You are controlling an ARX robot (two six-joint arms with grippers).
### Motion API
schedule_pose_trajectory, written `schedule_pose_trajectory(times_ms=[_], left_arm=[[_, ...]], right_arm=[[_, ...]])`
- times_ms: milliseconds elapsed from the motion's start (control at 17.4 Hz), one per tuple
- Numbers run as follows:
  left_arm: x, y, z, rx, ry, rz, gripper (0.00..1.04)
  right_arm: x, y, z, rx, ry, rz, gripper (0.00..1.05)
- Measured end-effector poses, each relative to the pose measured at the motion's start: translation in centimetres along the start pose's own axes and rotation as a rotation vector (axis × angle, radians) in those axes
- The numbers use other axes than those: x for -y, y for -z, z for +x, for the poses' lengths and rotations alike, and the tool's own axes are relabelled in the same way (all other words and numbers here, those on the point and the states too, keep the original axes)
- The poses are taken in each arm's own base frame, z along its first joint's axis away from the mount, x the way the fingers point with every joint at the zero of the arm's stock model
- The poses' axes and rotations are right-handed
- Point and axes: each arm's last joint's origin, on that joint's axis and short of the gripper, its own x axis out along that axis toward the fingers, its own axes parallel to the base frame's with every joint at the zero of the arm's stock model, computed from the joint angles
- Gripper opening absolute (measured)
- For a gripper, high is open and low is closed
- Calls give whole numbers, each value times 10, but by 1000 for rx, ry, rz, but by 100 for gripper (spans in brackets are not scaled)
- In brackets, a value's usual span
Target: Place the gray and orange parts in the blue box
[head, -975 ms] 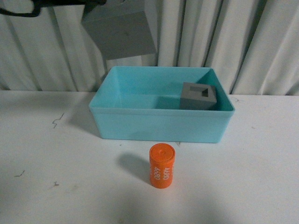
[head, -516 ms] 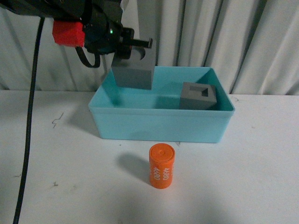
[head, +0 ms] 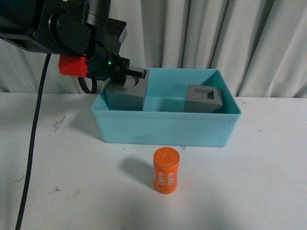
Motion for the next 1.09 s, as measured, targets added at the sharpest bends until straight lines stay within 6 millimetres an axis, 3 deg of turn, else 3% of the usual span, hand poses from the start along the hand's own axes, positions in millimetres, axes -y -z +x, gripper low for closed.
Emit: schedule_pose_trajectory(times_ms=[57,287,401,459,573,631,688,745,1089], left_arm=[[-1,2,1,-5,-1,-1,22],[-8,13,0,-34,7,-22,66],[-17,14,-18,-53,42,-76,89],[-24,7,-37,-33,72,-132,100],[-50,-12,-106,39,170,-274,98],[-68,-7,-148,57,217,-348,98],[-86,12,-188,51,233,-394,98],[-102,43,-223,8,224,-454,98],[-126,121,-277,-115,158,-602,98]], right_arm=[[0,0,0,0,0,0,98],[0,0,0,0,0,0,98],[0,0,0,0,0,0,98],[0,0,0,0,0,0,98],[0,0,0,0,0,0,98],[0,0,0,0,0,0,98],[0,0,0,0,0,0,98],[0,0,0,0,0,0,98],[0,0,0,0,0,0,98]])
